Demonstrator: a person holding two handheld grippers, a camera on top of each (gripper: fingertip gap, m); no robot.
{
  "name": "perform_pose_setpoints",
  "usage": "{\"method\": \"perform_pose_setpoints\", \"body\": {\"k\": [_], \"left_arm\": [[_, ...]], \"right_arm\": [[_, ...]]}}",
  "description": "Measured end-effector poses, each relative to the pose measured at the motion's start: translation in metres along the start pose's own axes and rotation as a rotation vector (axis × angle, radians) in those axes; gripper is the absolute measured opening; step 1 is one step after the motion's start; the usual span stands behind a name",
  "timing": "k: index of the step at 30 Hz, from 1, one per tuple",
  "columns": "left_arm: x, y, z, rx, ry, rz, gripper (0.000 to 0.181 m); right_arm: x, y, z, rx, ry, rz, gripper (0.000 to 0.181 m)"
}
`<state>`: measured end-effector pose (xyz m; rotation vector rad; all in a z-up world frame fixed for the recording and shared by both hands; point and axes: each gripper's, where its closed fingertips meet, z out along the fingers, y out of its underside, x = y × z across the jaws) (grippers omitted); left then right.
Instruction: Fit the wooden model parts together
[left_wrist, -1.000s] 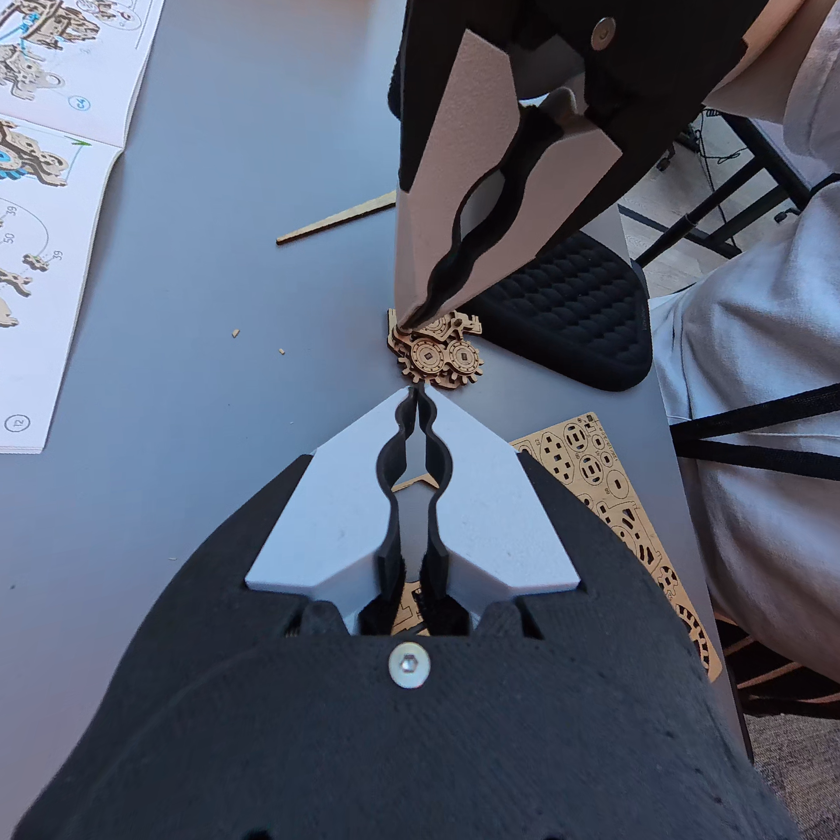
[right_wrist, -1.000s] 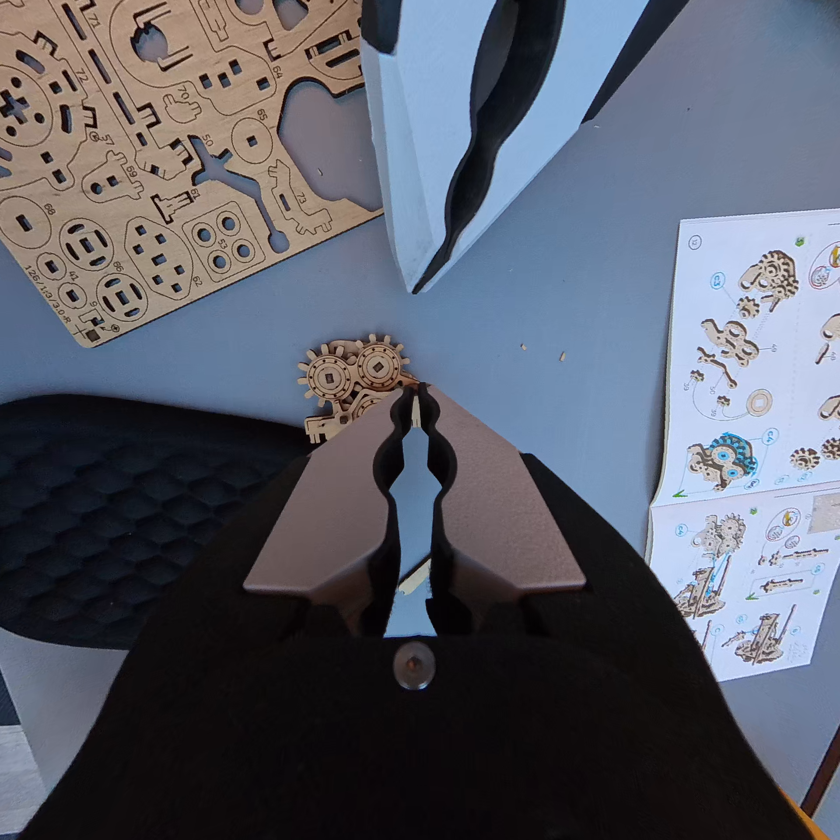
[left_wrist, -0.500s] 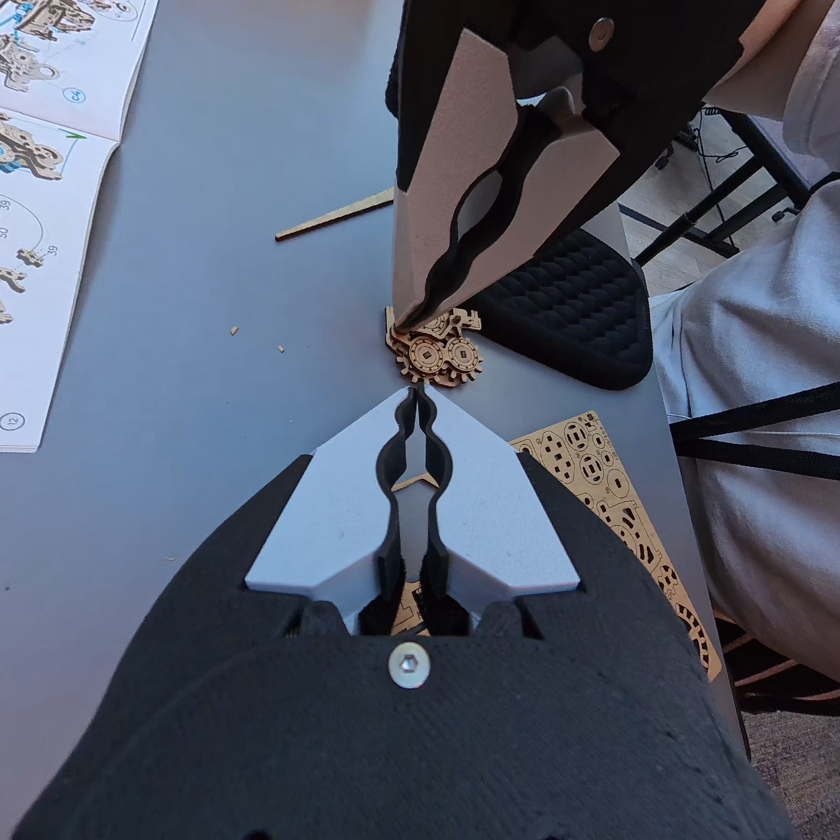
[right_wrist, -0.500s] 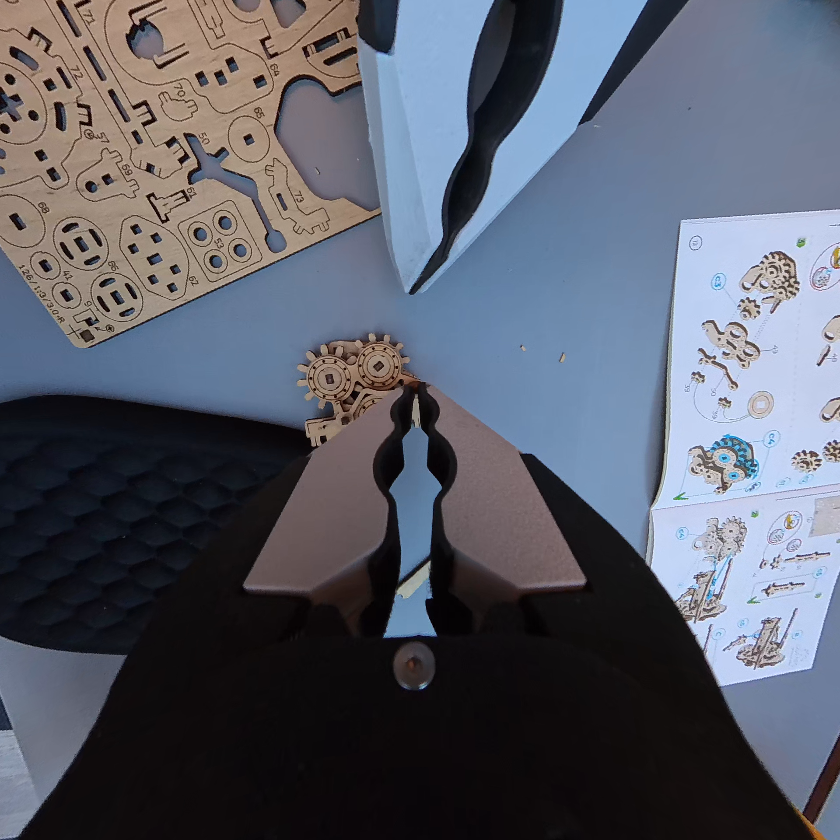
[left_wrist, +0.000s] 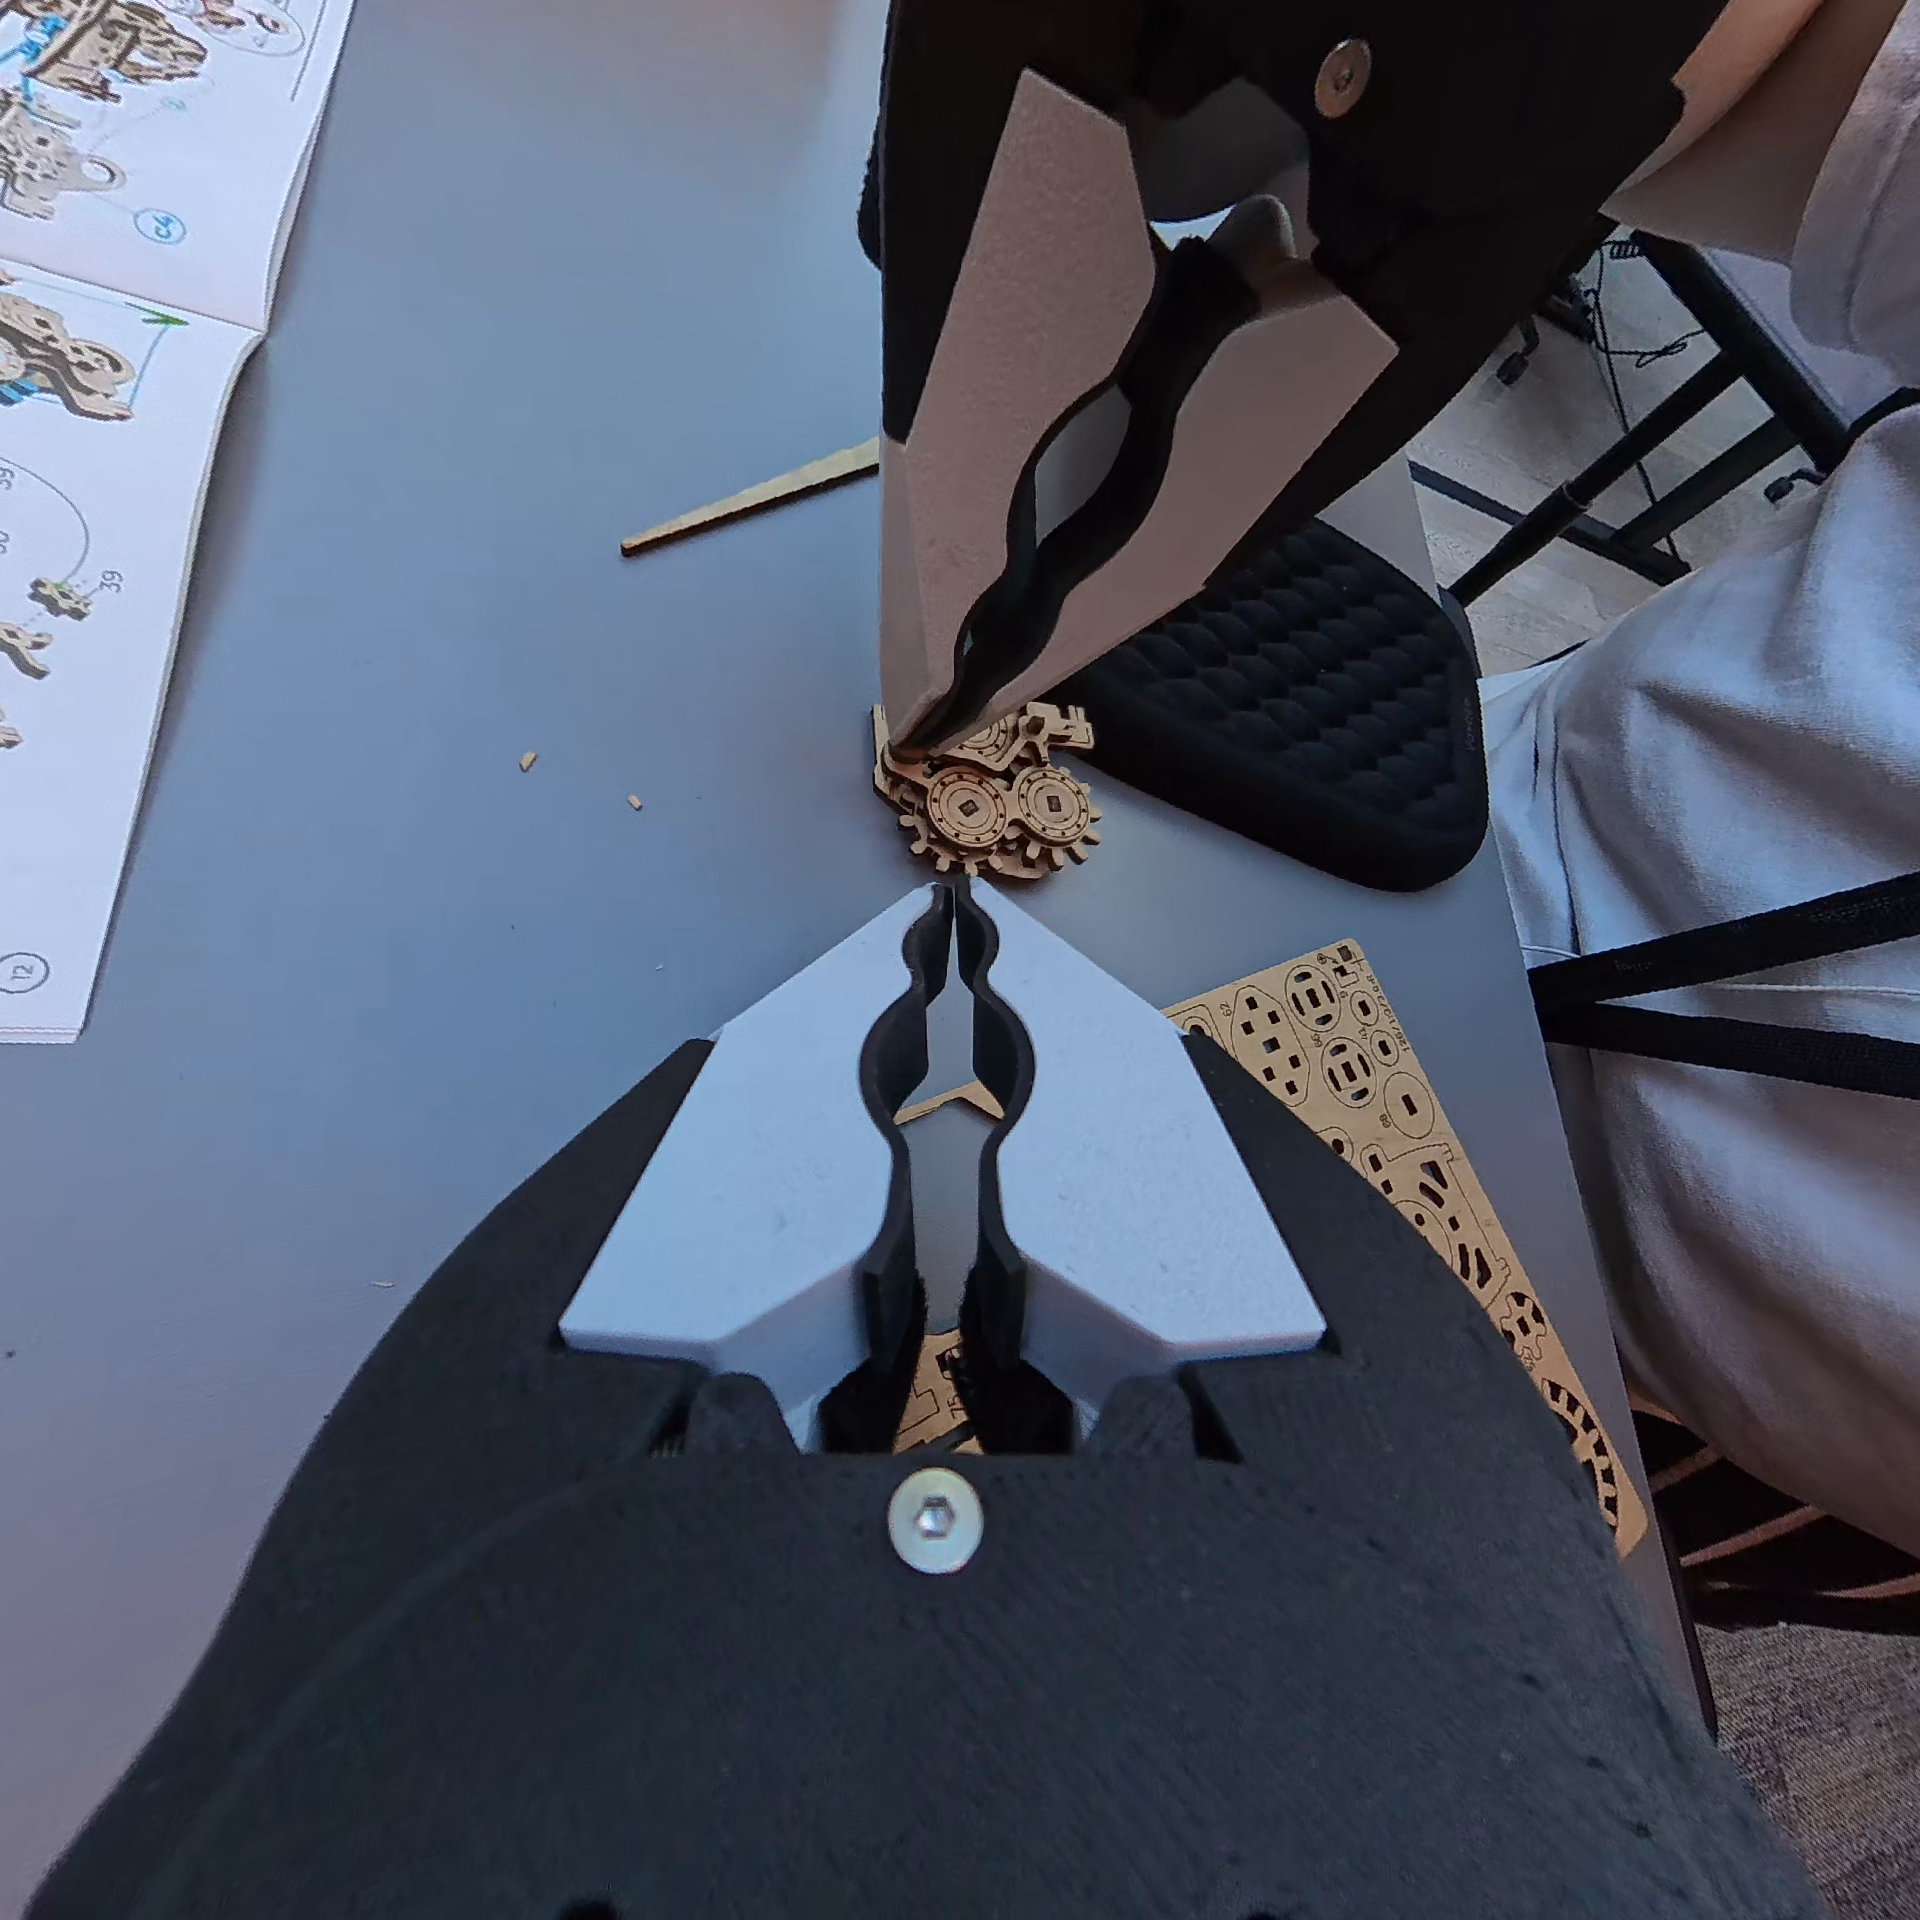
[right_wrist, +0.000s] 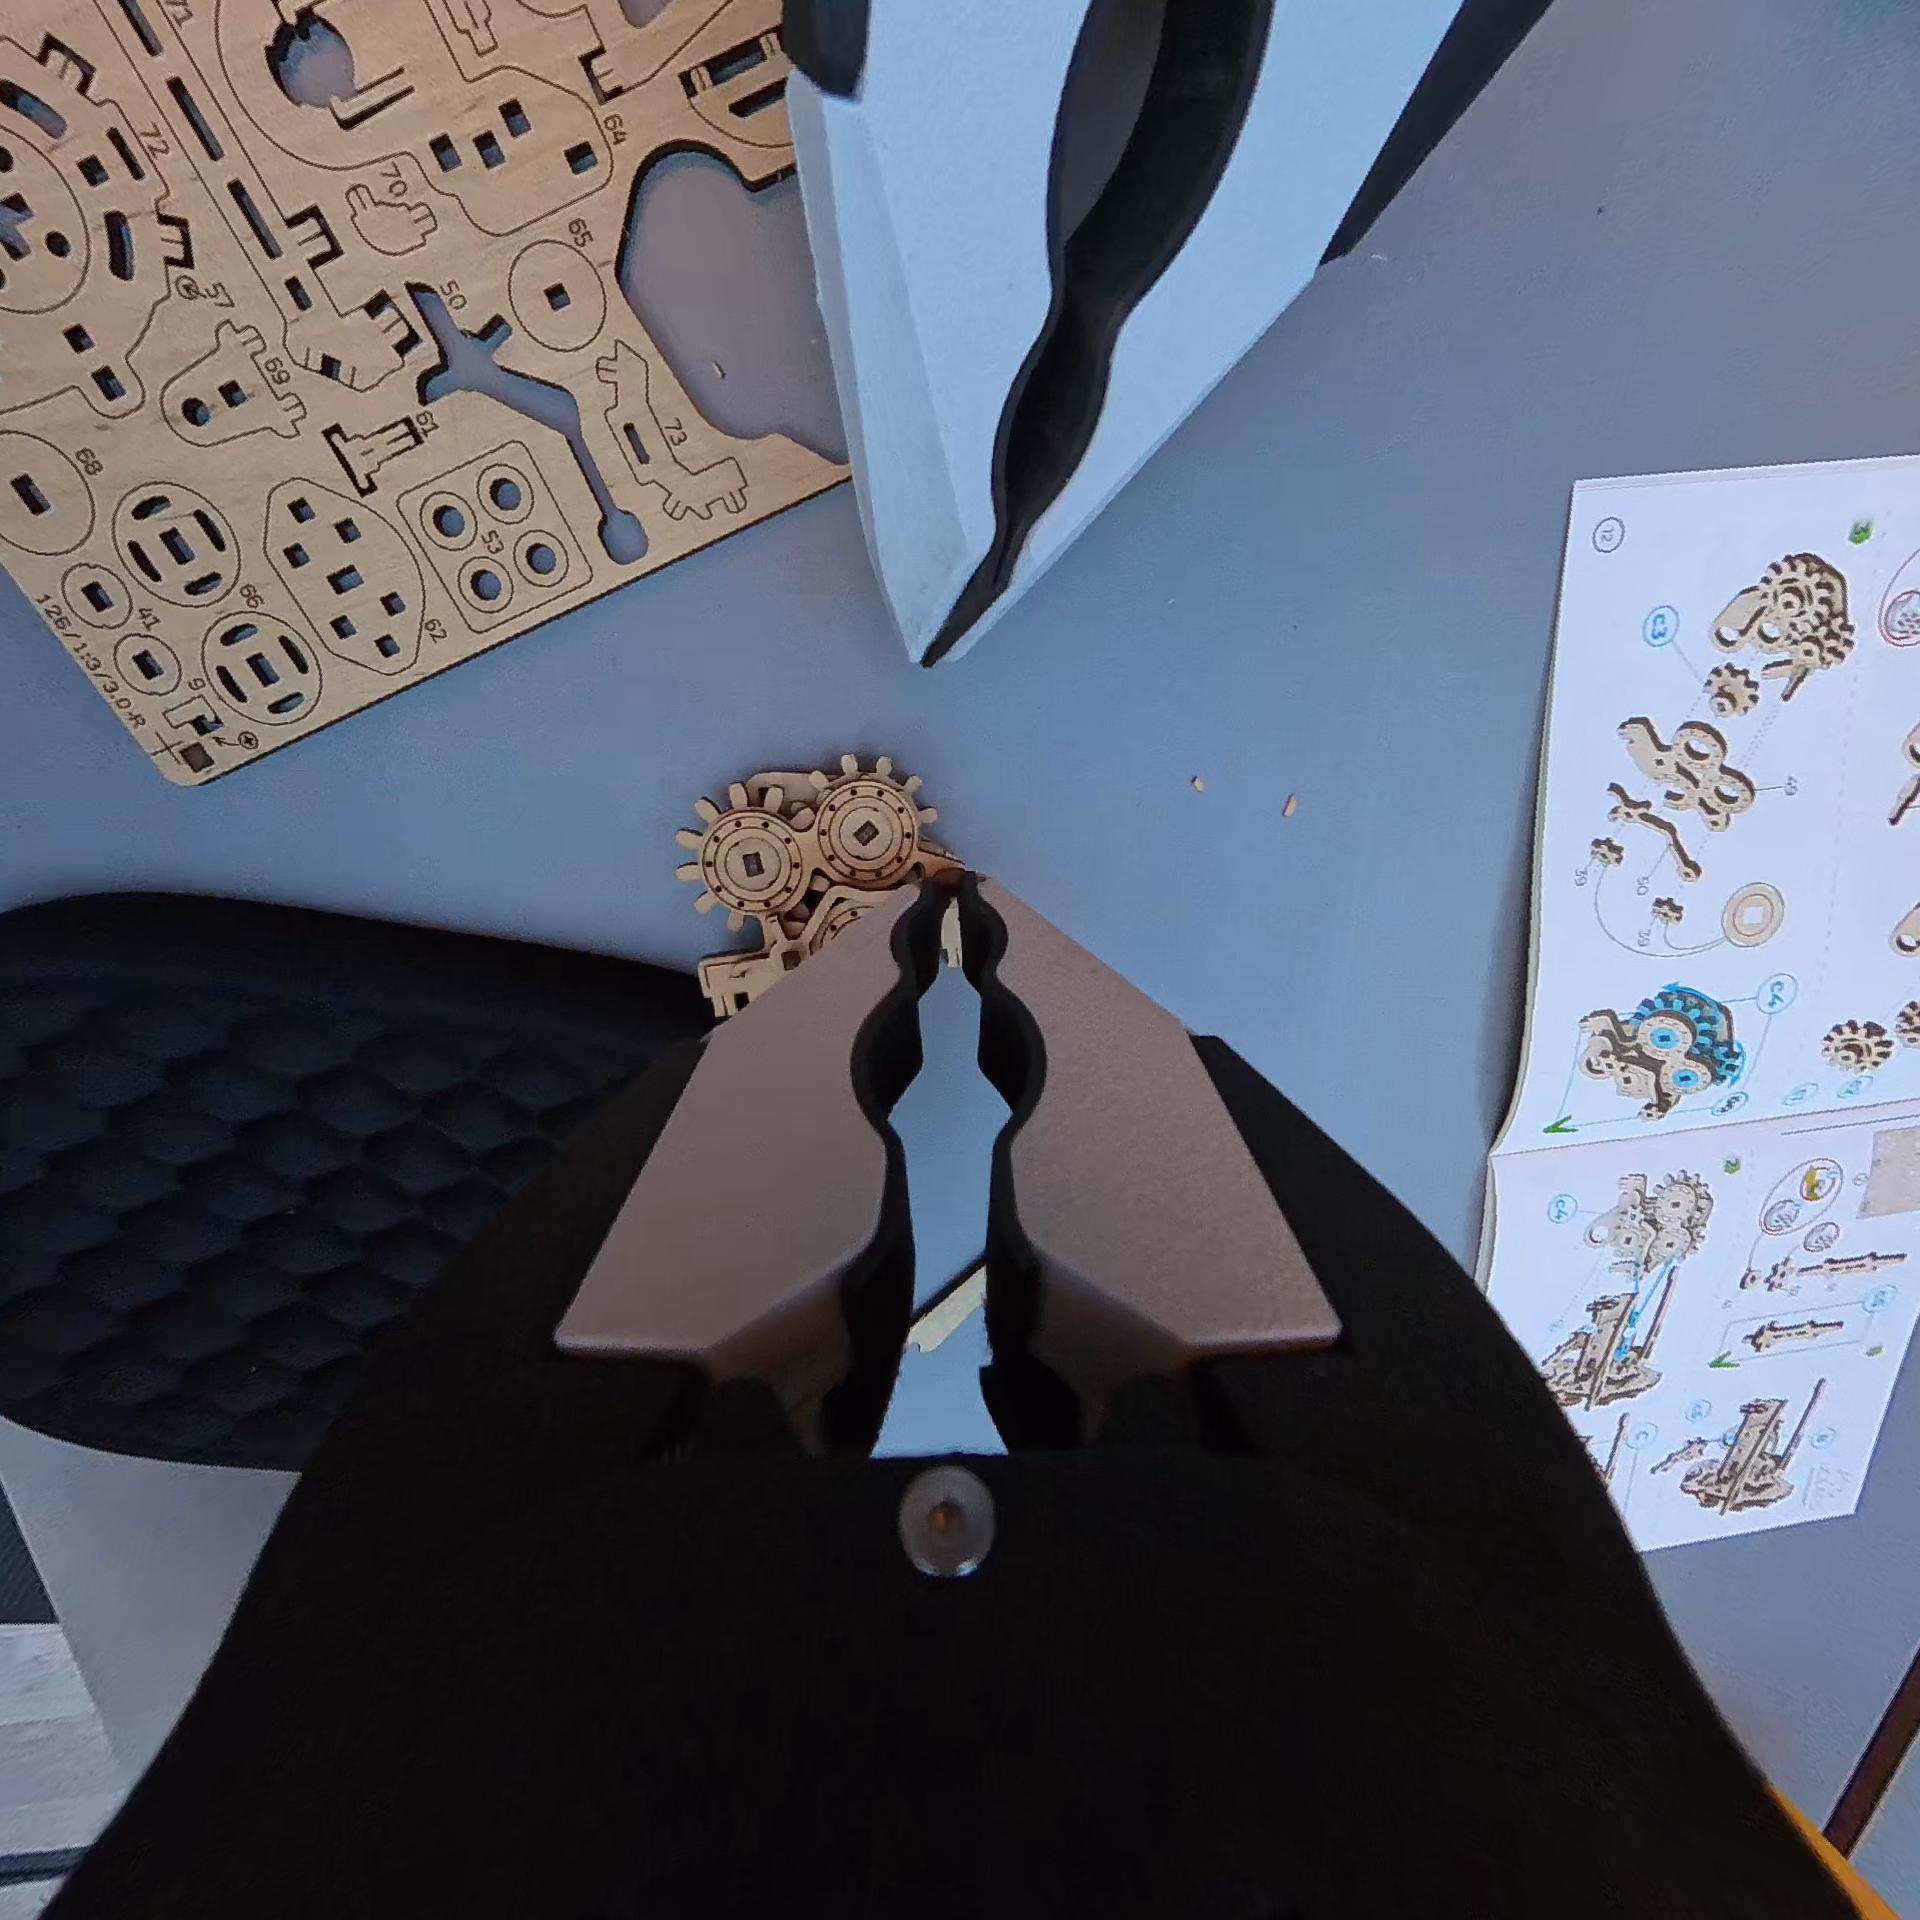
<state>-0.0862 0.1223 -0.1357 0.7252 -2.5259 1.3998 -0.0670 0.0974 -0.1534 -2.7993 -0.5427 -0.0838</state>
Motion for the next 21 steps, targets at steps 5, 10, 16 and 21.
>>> {"method": "perform_pose_setpoints", "body": {"k": [5, 10, 16, 21], "left_arm": [[0.0007, 0.0009, 0.001, -0.006, -0.001, 0.004, 0.0], [0.0007, 0.0013, 0.0013, -0.011, -0.005, 0.009, 0.0], [0.0016, 0.0004, 0.001, -0.009, -0.006, 0.012, 0.0], [0.0019, 0.0005, 0.0014, -0.009, -0.003, 0.011, 0.0]], "right_arm": [[-0.0008, 0.0001, 0.0001, -0.016, -0.006, -0.003, 0.003], [-0.0007, 0.0001, 0.0002, -0.031, -0.018, -0.002, 0.003], [-0.001, 0.0004, 0.0004, -0.061, -0.018, -0.037, 0.003], [-0.0009, 0.0005, 0.0006, -0.088, -0.029, -0.051, 0.003]]}}
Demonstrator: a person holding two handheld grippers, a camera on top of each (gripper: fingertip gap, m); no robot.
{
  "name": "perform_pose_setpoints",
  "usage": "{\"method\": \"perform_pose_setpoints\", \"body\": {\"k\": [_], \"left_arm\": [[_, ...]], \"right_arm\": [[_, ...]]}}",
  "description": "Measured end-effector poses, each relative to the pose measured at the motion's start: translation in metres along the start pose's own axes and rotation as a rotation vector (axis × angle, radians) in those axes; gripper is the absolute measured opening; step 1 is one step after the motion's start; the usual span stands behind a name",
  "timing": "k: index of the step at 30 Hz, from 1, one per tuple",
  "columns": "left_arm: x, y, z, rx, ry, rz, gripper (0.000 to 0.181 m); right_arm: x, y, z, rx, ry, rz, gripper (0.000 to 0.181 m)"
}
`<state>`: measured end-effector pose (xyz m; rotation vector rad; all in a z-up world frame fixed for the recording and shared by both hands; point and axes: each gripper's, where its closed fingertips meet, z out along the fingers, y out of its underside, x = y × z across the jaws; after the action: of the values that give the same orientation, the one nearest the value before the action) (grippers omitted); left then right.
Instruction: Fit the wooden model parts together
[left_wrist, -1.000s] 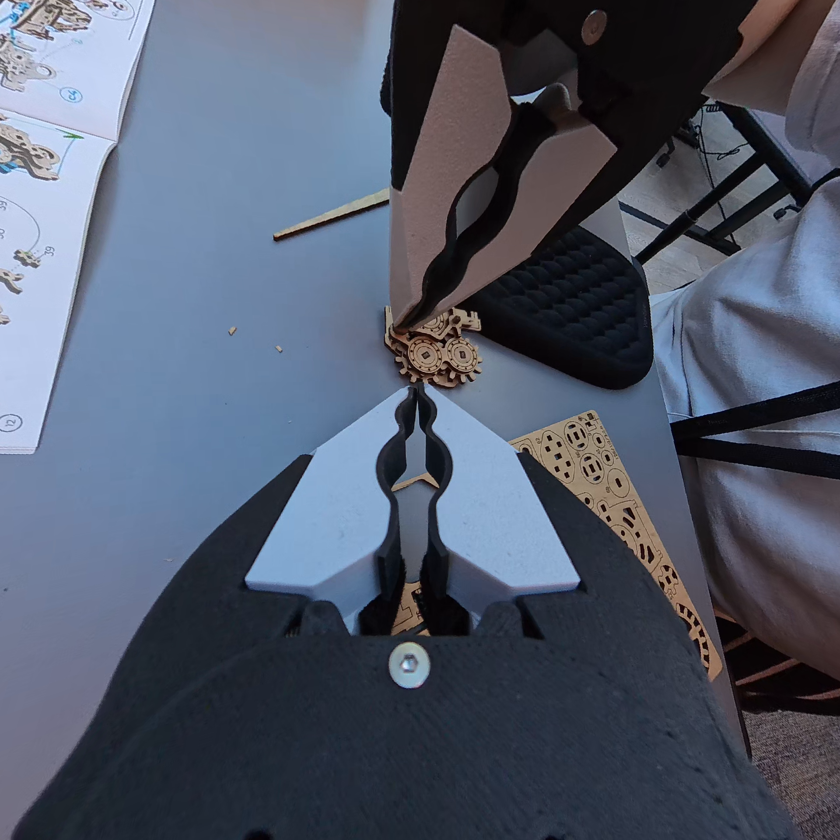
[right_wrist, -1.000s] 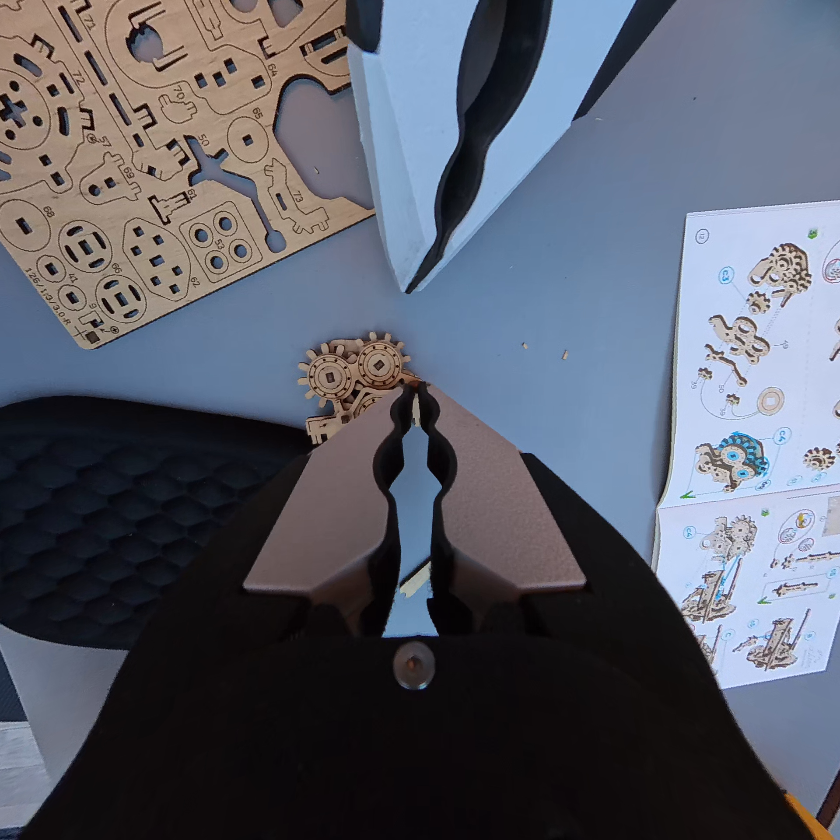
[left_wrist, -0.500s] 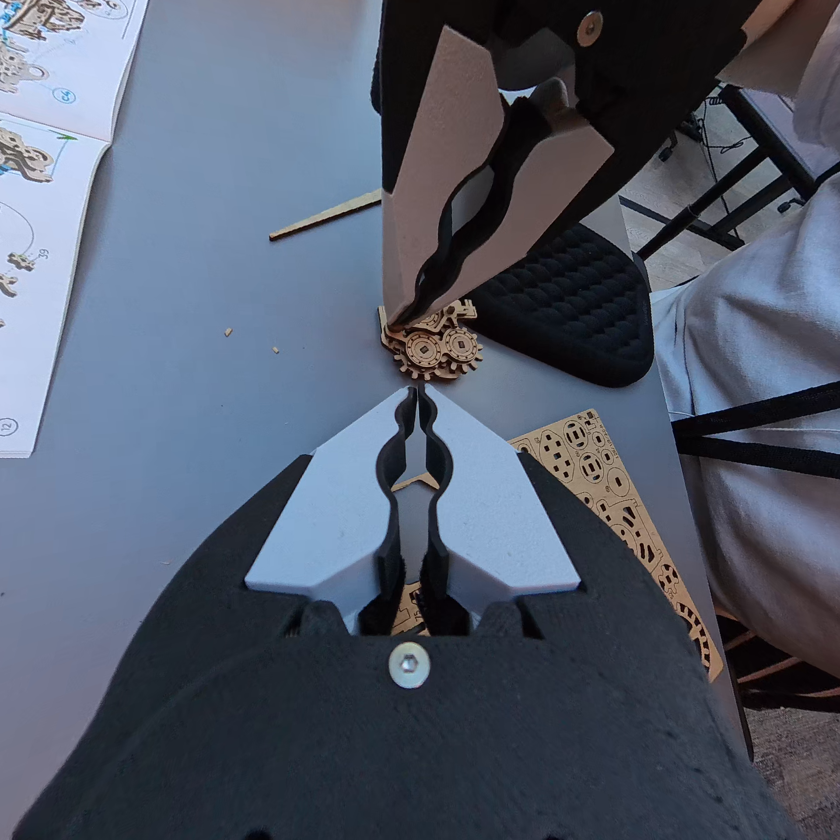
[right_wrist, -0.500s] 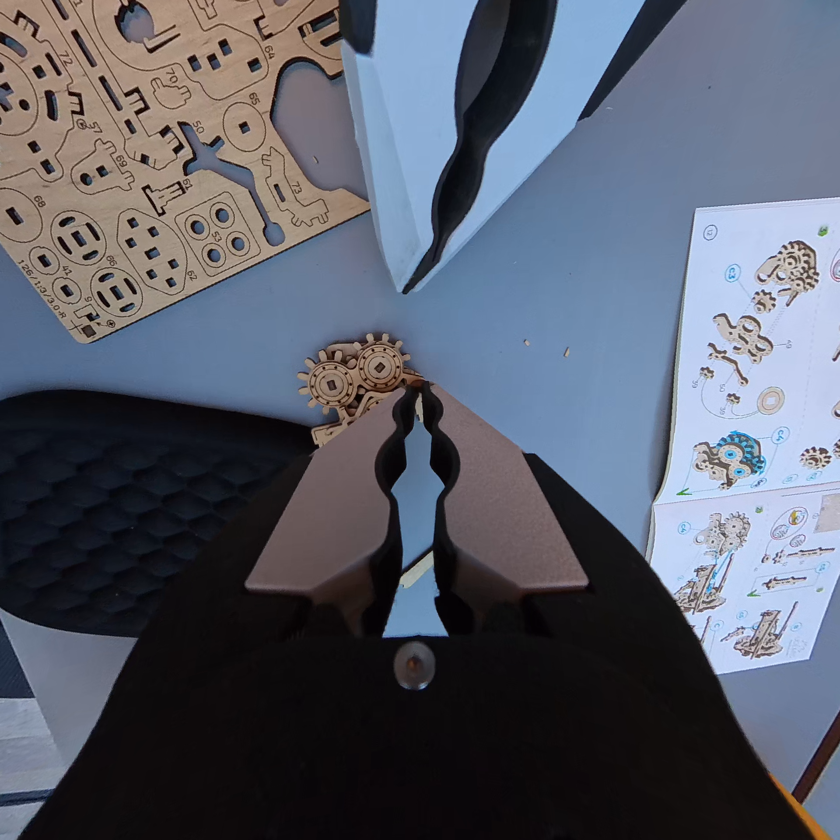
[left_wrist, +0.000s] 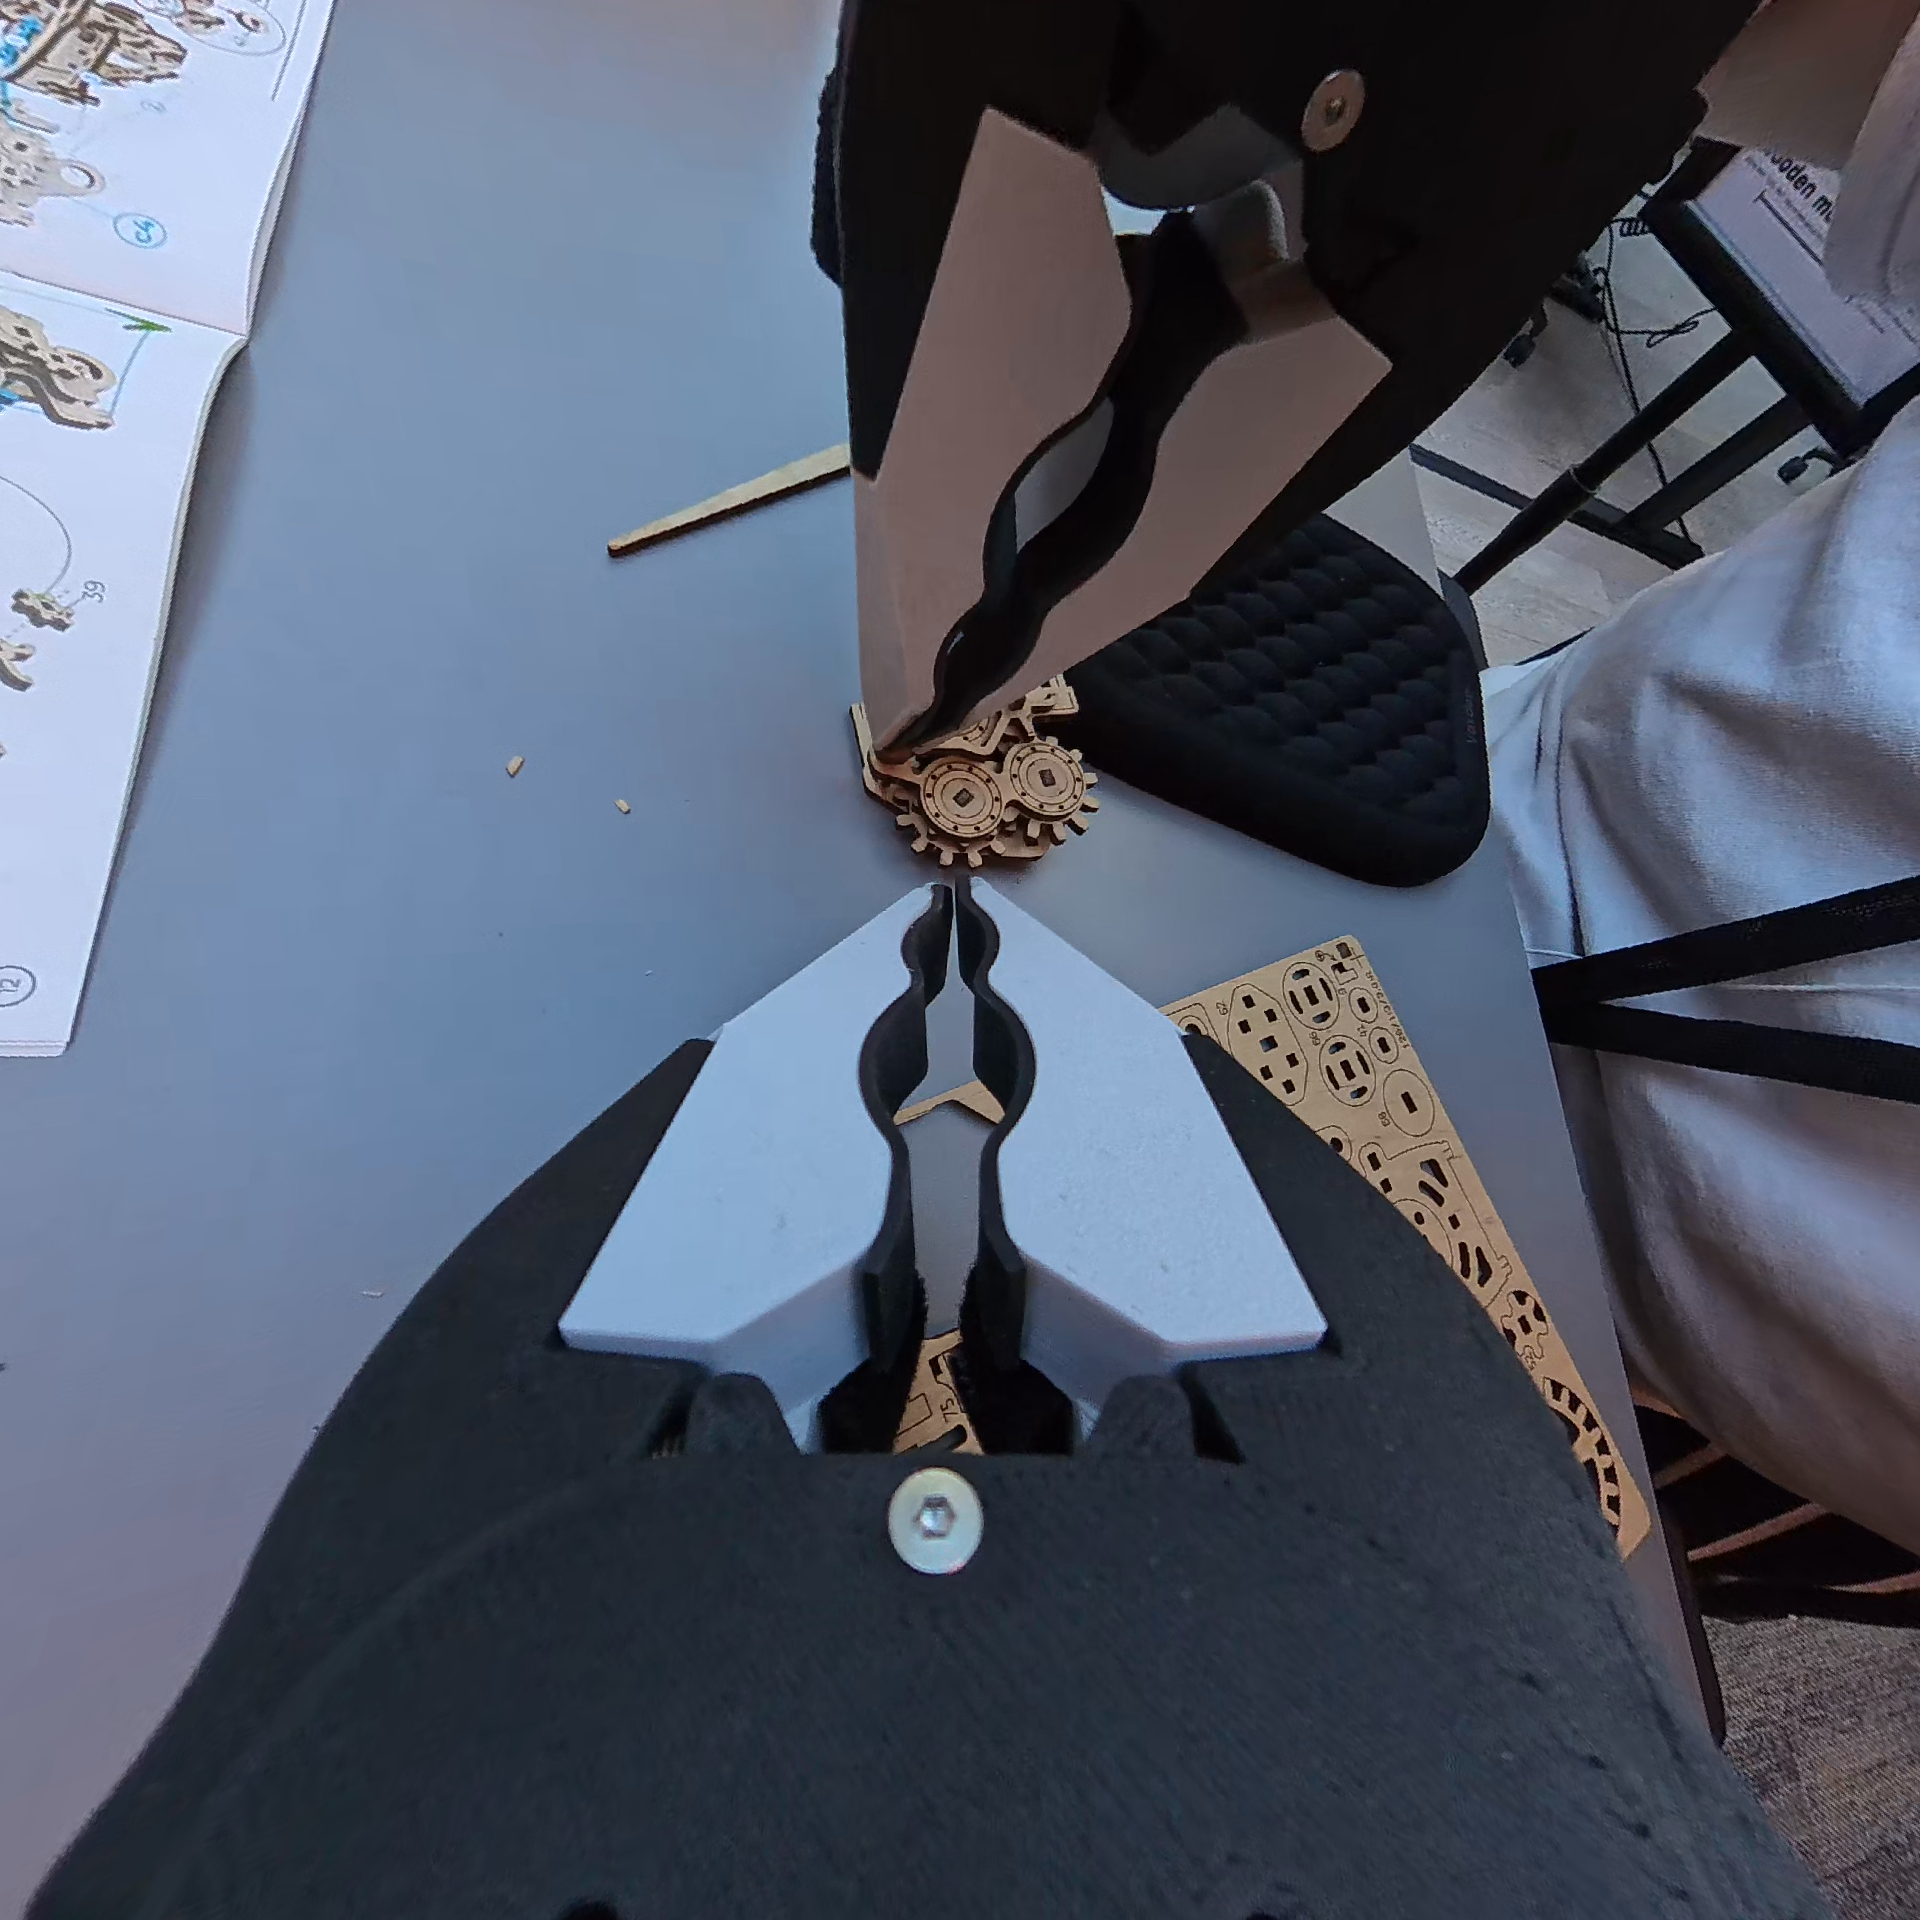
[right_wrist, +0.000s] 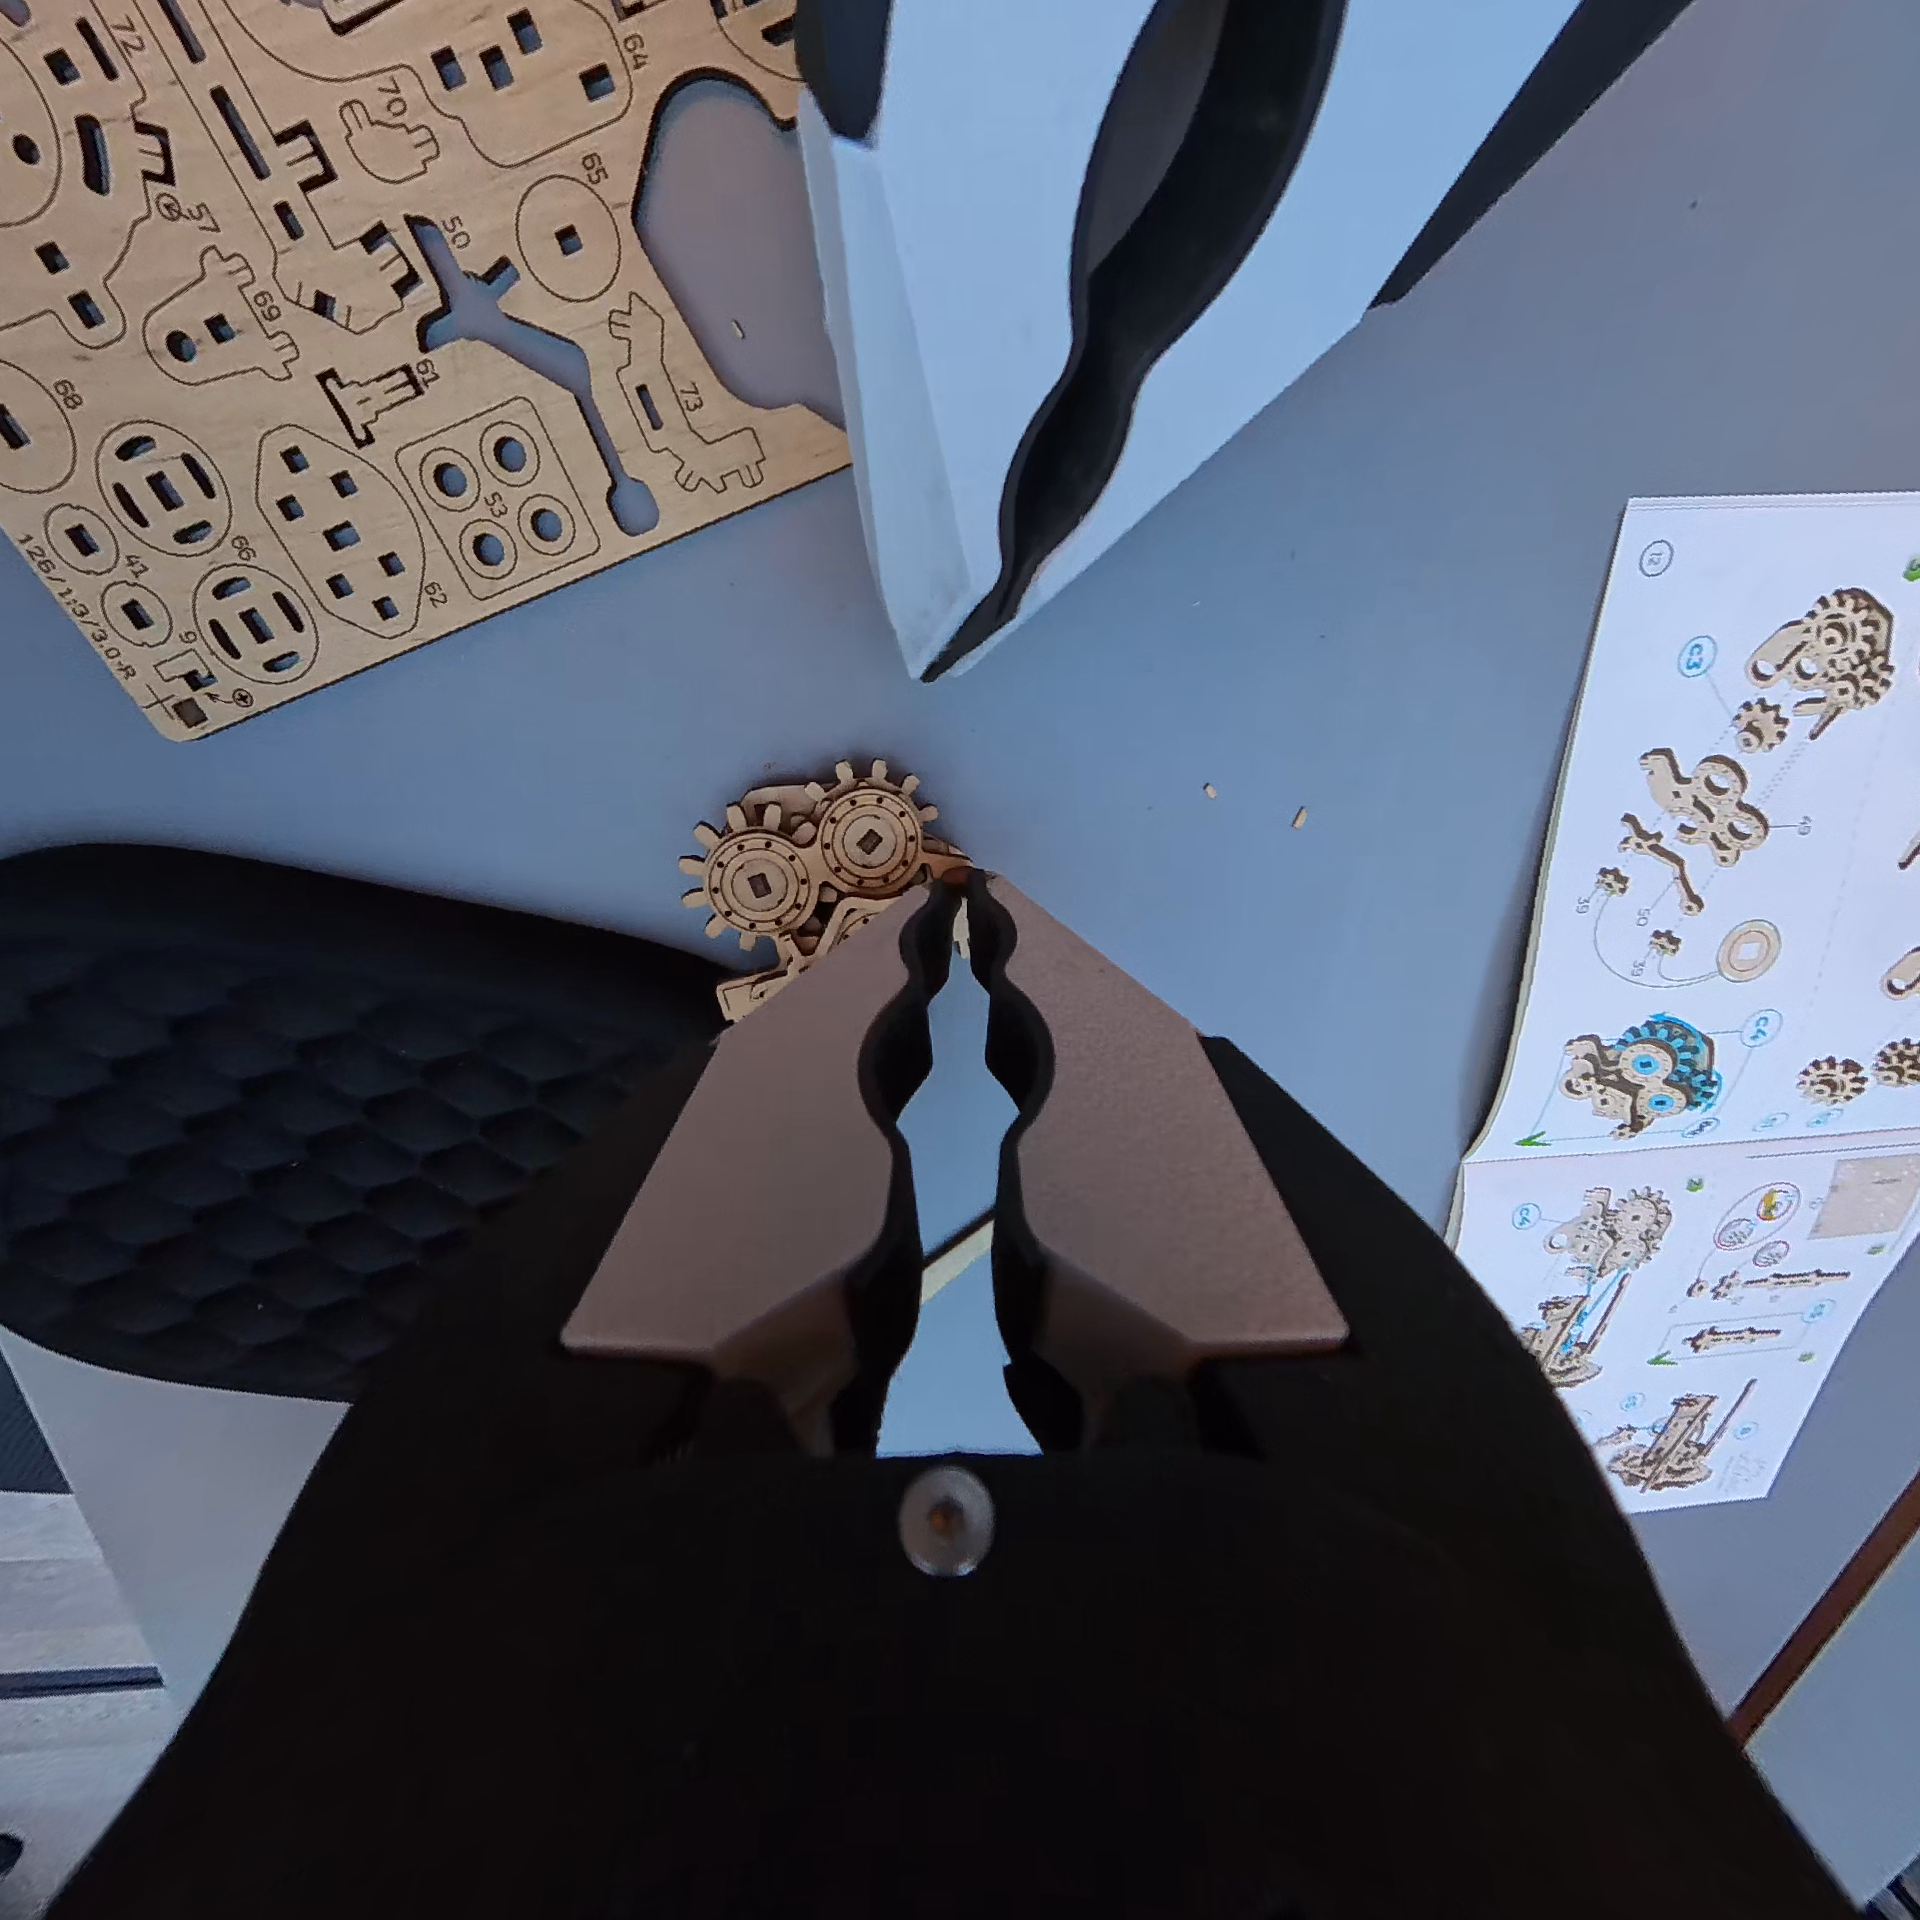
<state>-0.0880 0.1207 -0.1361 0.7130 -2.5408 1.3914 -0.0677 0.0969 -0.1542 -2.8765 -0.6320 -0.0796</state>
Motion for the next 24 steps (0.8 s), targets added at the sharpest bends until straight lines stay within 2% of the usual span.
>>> {"method": "perform_pose_setpoints", "body": {"k": [18, 24], "left_arm": [[-0.0021, -0.0006, -0.0019, 0.01, 0.0, -0.011, 0.0], [-0.0013, -0.001, -0.0016, 0.011, 0.004, -0.01, 0.0]], "right_arm": [[-0.0024, 0.0013, 0.0021, -0.039, -0.061, -0.011, 0.004], [-0.0027, -0.0011, 0.0023, 0.003, -0.047, -0.02, 0.002]]}}
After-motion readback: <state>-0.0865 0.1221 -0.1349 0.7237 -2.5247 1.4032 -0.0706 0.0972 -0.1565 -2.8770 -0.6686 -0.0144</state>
